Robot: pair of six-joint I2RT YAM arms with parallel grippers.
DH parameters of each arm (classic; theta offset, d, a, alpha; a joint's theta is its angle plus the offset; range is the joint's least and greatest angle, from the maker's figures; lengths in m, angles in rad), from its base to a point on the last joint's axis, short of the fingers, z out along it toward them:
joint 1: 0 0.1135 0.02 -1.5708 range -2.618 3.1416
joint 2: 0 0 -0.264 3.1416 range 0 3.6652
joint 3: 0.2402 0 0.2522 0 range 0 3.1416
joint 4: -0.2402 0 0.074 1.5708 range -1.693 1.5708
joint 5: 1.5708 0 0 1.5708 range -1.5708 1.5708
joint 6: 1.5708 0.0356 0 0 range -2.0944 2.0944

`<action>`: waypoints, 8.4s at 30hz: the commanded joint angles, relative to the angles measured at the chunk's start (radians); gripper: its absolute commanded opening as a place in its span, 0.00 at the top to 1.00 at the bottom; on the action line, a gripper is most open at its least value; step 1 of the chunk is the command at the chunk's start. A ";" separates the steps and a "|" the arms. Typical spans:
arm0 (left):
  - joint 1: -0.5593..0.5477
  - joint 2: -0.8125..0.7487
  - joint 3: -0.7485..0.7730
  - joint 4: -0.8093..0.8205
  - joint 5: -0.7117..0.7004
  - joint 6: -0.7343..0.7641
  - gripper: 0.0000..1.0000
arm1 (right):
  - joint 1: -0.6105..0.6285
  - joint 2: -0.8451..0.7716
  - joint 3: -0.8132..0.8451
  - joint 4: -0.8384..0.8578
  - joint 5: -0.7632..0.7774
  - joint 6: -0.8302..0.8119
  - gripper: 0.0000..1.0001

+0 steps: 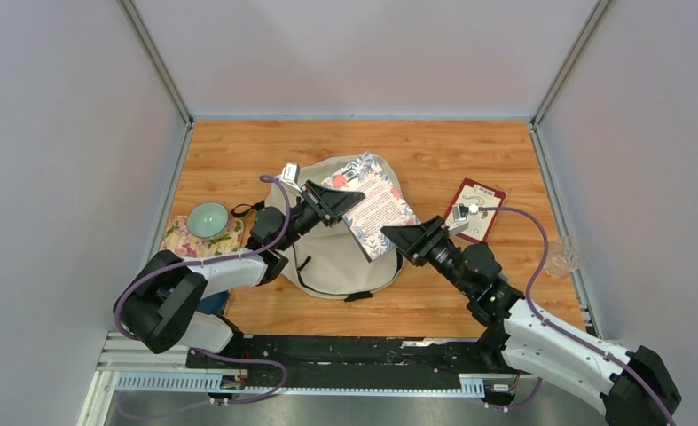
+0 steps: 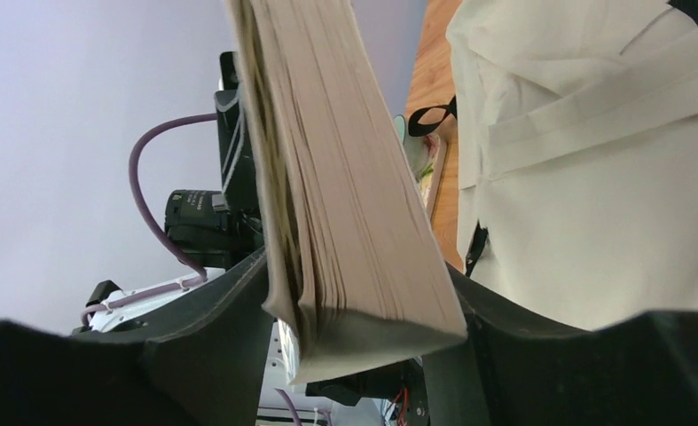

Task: Pack the student bag
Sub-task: Pick up the book from the center of the board, then place the book in the student bag.

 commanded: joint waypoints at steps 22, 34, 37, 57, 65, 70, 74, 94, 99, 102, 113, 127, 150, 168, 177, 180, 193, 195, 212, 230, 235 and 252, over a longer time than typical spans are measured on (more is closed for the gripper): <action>0.013 -0.047 0.270 -0.740 0.364 0.530 0.42 | 0.007 -0.457 0.082 -0.592 0.357 -0.103 1.00; -0.172 -0.179 0.271 -1.366 -0.020 1.263 0.34 | 0.007 -0.581 0.078 -0.806 0.432 -0.075 1.00; -0.254 -0.191 0.240 -1.380 -0.098 1.334 0.34 | 0.005 -0.570 0.072 -0.801 0.418 -0.065 1.00; -0.432 -0.079 0.223 -1.352 -0.206 1.498 0.34 | 0.005 -0.563 0.035 -0.796 0.401 -0.020 1.00; -0.453 -0.042 0.229 -1.357 -0.229 1.508 0.34 | 0.005 -0.569 0.015 -0.795 0.405 -0.006 1.00; -0.463 0.008 0.263 -1.377 -0.285 1.498 0.39 | 0.005 -0.569 0.012 -0.800 0.409 -0.003 1.00; -0.464 0.022 0.277 -1.378 -0.313 1.497 0.59 | 0.007 -0.578 0.009 -0.810 0.408 0.000 1.00; -0.463 -0.061 0.399 -1.392 -0.371 1.446 1.00 | 0.007 -0.715 0.059 -1.043 0.426 0.012 1.00; -0.455 -0.062 0.459 -1.404 -0.468 1.393 1.00 | 0.005 -0.759 0.091 -1.105 0.421 0.024 1.00; -0.426 -0.056 0.504 -1.424 -0.503 1.339 1.00 | 0.007 -0.762 0.120 -1.163 0.417 0.032 1.00; -0.328 -0.150 0.510 -1.358 -0.525 1.190 1.00 | 0.005 -0.778 0.176 -1.261 0.394 0.067 1.00; -0.328 -0.272 0.407 -1.096 -0.341 1.237 1.00 | 0.005 -0.747 -0.072 -0.785 0.130 0.233 1.00; -0.328 -0.259 0.409 -1.076 -0.262 1.228 1.00 | 0.007 -0.221 -0.067 -0.171 -0.011 0.222 1.00; -0.328 -0.300 0.401 -1.105 -0.224 1.204 1.00 | 0.007 0.380 0.139 0.207 0.032 0.193 1.00; -0.328 -0.317 0.393 -1.139 -0.202 1.170 1.00 | 0.085 0.684 0.263 0.167 0.320 0.236 0.89; -0.328 -0.325 0.390 -1.146 -0.206 1.170 1.00 | 0.088 0.782 0.303 0.190 0.314 0.242 0.78; -0.328 -0.366 0.346 -1.168 -0.245 1.178 1.00 | 0.097 0.763 0.197 0.093 0.268 0.225 0.32; -0.328 -0.364 0.343 -1.165 -0.244 1.176 1.00 | 0.104 0.717 0.185 0.046 0.271 0.189 0.31; -0.328 -0.364 0.338 -1.169 -0.252 1.190 1.00 | 0.239 0.529 0.171 -0.232 0.377 0.138 0.83; -0.328 -0.371 0.346 -1.183 -0.252 1.199 1.00 | 0.137 0.833 0.346 0.043 0.454 0.069 1.00; -0.328 -0.372 0.346 -1.183 -0.253 1.201 1.00 | 0.098 0.945 0.427 0.102 0.395 0.029 0.98; -0.328 -0.361 0.320 -1.188 -0.245 1.182 1.00 | 0.151 0.486 0.093 -0.038 0.386 0.011 0.58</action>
